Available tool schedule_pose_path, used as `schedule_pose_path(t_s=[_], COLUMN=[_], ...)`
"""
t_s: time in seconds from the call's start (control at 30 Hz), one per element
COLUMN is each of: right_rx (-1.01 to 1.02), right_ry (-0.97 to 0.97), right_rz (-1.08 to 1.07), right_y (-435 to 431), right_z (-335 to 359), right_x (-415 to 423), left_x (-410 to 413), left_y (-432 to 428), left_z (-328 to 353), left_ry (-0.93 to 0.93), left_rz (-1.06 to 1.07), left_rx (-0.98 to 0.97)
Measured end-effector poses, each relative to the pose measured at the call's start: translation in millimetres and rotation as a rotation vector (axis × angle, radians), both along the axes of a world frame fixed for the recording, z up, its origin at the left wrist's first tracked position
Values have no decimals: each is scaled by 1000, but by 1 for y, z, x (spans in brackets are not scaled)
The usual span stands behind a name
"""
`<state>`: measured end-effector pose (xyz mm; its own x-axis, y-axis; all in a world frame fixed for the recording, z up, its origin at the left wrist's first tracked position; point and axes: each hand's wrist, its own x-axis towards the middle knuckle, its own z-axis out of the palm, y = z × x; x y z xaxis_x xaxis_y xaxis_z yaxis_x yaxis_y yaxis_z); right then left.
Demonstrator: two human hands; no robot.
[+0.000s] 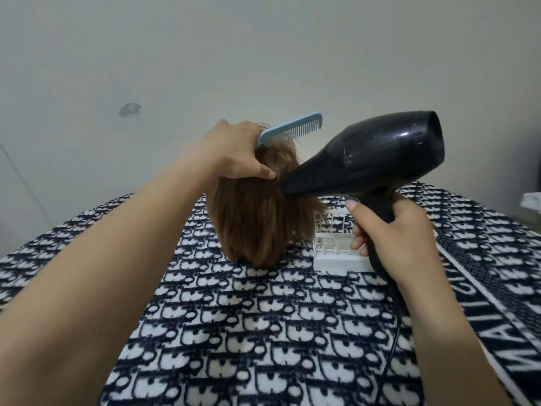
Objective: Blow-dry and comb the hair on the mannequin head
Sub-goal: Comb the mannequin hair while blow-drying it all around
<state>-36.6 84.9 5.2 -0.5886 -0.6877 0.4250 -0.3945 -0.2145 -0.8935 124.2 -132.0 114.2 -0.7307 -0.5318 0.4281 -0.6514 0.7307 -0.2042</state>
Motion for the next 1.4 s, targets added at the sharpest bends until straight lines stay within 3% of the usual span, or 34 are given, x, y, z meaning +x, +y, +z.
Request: schedule_pose_path(t_s=[0.13,0.33,0.47,0.53,0.63,0.73,0.8,1.03,1.3,1.4], right_rx=[-9,-16,5,-7,7,-8,2,35,-85,-63], right_ry=[8,-13,112,70,78,46,135,152,-60,-16], right_rz=[2,26,-85,-51,-52,-15,-82,-61,-16,-59], right_y=[0,-2,-7,-9,-9,-11,-12,-11,-4,-1], right_z=[0,-1,-5,-5,-6,-8,-8,-7,-4,-2], right_x=[2,9,9,9,7,10,11,16,19,17], left_x=[-1,-13,-18,-16,-6,13,25,55,55,56], left_y=[-5,-8,-10,-7,4,17,26,35,36,38], left_z=[0,-10,-13,-13,-18,-27,-33,-63,-96,-110], left_ry=[-58,54,75,80,216,323,343,323,314,326], left_rz=[179,324,321,313,230,234,262,222,195,168], left_rx=[9,4,35,82,169,50,-9,86,106,167])
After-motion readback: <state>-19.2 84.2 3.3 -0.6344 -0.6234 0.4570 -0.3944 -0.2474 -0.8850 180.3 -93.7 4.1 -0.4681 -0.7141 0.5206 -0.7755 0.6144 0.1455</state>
